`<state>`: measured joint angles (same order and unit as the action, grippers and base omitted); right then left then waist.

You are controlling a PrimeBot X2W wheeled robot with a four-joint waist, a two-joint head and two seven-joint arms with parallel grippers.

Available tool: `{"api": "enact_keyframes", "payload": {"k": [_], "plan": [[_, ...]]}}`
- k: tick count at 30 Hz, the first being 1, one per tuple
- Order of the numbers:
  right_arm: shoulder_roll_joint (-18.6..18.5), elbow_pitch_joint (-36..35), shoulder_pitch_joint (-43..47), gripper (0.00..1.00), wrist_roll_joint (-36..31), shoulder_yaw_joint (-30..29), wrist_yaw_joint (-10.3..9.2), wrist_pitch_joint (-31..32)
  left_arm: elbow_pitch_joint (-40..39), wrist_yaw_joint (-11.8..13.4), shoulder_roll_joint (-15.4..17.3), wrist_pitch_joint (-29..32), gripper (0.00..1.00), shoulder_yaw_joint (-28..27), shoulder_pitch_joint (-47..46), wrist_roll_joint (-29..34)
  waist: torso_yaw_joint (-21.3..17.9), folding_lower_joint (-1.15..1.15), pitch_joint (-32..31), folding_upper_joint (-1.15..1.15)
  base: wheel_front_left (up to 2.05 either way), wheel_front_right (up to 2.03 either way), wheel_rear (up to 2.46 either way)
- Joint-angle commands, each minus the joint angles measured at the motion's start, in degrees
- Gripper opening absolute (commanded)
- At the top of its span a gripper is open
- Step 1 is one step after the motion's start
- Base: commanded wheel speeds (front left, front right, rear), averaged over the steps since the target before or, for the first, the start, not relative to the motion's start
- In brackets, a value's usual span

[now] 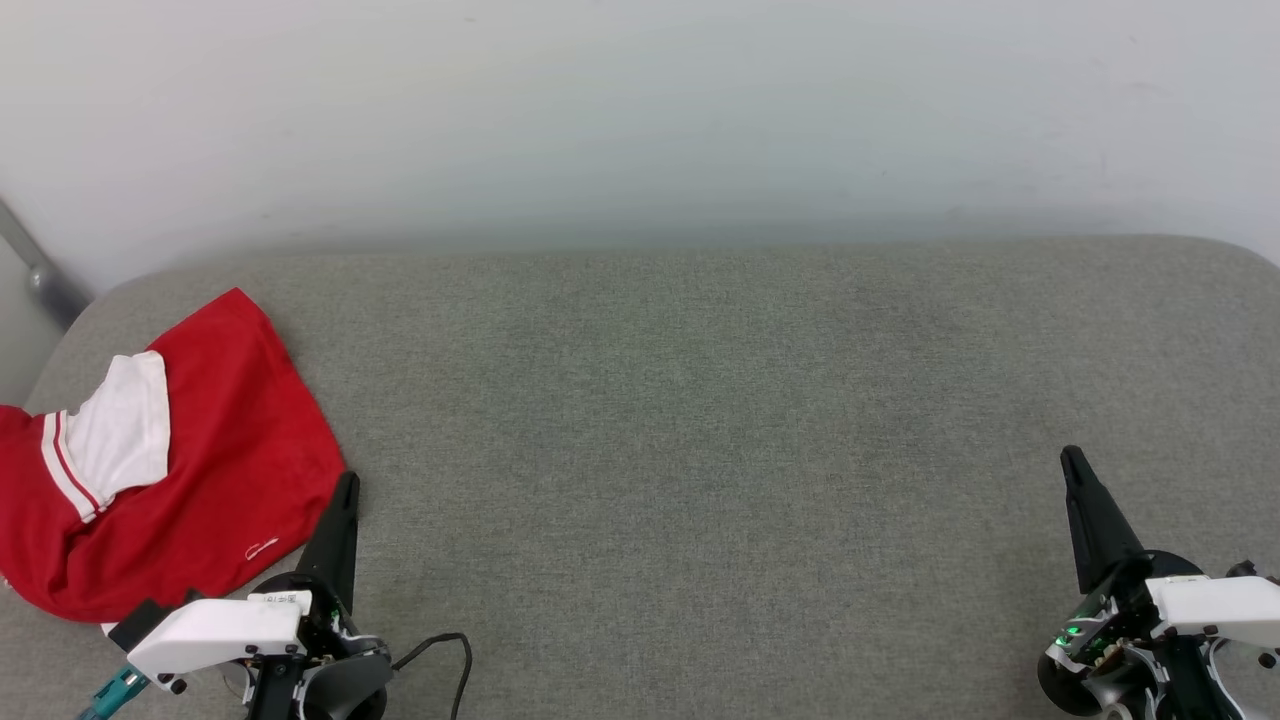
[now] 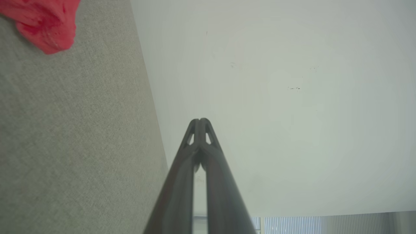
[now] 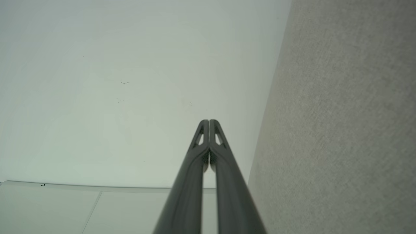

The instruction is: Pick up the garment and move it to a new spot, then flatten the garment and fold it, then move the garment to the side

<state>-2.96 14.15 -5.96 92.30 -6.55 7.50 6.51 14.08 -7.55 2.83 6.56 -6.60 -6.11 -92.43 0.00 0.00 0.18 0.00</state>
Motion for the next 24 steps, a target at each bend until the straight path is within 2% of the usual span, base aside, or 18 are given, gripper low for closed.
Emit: {"api": "enact_keyframes", "payload": {"k": [1, 24], "plan": [[0.19, 0.03, -0.62, 0.00, 0.23, 0.04, -0.02, -0.06, -0.04, -0.13, -0.12, 0.09, 0.00, -0.11, -0.29, 0.04, 0.00, 0.00, 0.00, 0.00, 0.00, 0.00, 0.00], [0.19, 0.03, -0.62, 0.00, 0.23, 0.03, -0.02, -0.06, -0.04, -0.13, -0.12, 0.09, 0.00, -0.10, -0.29, 0.04, 0.00, 0.00, 0.00, 0.00, 0.00, 0.00, 0.00]]}}
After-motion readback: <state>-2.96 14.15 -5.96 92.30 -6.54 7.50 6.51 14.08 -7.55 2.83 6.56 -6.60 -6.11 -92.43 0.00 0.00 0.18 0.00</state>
